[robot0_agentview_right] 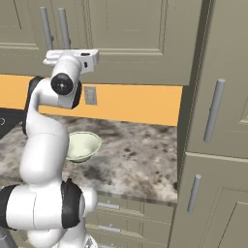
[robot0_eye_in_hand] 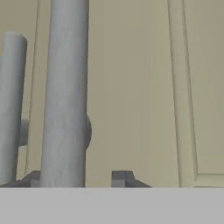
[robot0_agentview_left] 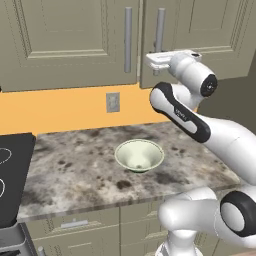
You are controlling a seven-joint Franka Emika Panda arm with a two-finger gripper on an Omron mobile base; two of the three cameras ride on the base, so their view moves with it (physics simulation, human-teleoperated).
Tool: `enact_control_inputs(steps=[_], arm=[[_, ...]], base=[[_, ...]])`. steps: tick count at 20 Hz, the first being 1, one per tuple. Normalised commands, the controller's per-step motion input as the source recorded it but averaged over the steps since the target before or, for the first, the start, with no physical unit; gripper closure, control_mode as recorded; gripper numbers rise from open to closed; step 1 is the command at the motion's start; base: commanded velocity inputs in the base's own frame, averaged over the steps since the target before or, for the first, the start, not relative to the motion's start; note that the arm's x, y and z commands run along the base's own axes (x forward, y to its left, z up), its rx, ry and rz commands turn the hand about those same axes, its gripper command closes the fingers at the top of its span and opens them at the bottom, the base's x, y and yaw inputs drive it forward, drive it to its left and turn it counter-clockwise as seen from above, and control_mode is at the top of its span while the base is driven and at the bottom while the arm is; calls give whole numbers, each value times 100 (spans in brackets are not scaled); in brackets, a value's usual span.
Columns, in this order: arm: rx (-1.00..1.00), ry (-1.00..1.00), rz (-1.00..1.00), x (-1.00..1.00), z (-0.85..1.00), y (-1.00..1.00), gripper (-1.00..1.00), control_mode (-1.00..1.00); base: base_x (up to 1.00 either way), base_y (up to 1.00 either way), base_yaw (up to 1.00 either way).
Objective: Open the cabinet. Pick the pear and peach from the cabinet and place them into the bowl. Then close the cabinet.
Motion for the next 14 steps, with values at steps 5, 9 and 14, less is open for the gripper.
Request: enact_control_inputs(steps=[5, 9, 14], arm=[[0, 8, 0, -48, 43, -100, 100, -100], [0, 11, 0, -42, 30, -100, 100, -100], [1, 5, 3, -22, 4, -100, 100, -100]], base=[[0, 0, 0], [0, 0, 0], [0, 0, 0]])
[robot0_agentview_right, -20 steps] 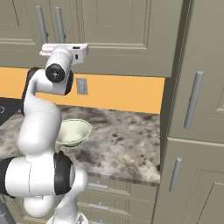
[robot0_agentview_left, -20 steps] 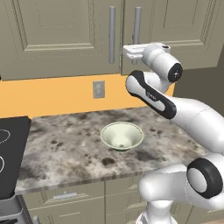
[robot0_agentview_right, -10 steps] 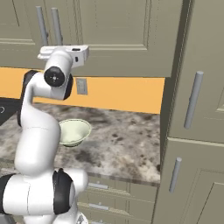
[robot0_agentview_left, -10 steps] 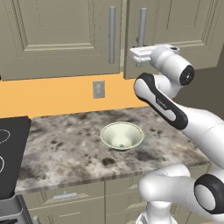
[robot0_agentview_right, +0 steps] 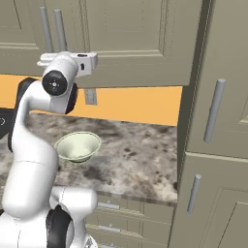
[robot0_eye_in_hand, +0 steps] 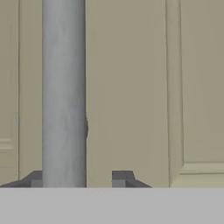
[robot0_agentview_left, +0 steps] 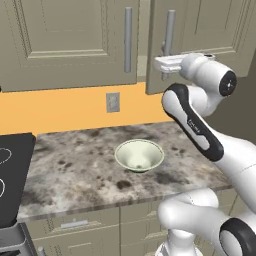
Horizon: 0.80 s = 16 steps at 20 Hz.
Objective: Open the cabinet. Pick the pear and peach from the cabinet and place them into the bowl. Then close the cabinet.
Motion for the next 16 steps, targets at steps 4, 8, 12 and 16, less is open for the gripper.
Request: enact_control_inputs(steps=[4, 8, 12, 16], arm=[[10, -9, 19, -7, -23, -100, 100, -100], [18, -12, 28, -38, -58, -100, 100, -100], [22, -16, 20, -61, -37, -100, 100, -100], [23, -14, 14, -67, -6, -100, 100, -100]], base=[[0, 0, 0], [0, 0, 0], [0, 0, 0], [0, 0, 0]])
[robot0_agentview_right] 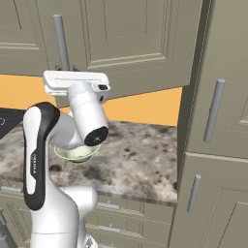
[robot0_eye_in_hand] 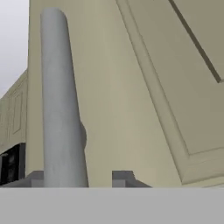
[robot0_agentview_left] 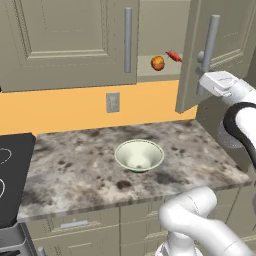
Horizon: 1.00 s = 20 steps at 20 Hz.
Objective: Open the cabinet. Pick the pear and peach from the cabinet and place them into the bowl. Then close the cabinet.
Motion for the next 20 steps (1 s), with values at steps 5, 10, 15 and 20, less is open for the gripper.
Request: enact_control_inputs(steps=[5, 10, 15, 20], arm=[[28, -5, 4, -33, 0, -100, 100, -100], [2, 3, -1, -12, 4, -26, -100, -100], [1, 0, -16, -100, 13, -84, -100, -100], [-5, 13, -14, -100, -45, -36, -100, -100]], base=[[0, 0, 0], [0, 0, 0], [0, 0, 0], [0, 0, 0]])
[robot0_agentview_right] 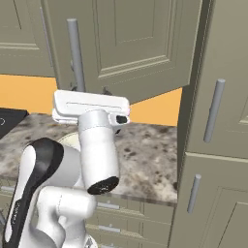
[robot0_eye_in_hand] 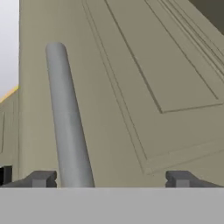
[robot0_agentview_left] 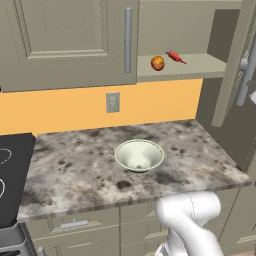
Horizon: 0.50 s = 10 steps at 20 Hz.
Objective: Open the cabinet. Pick the pear and peach from the cabinet and place them into the bowl. Then close the cabinet.
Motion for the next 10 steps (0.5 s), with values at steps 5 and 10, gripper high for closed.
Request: enact_control_inputs(steps=[5, 10], arm=[[-19, 27, -18, -100, -56, 7, -100, -100], [-27, 15, -9, -100, -60, 76, -100, -100]], base=[[0, 0, 0], [0, 0, 0]])
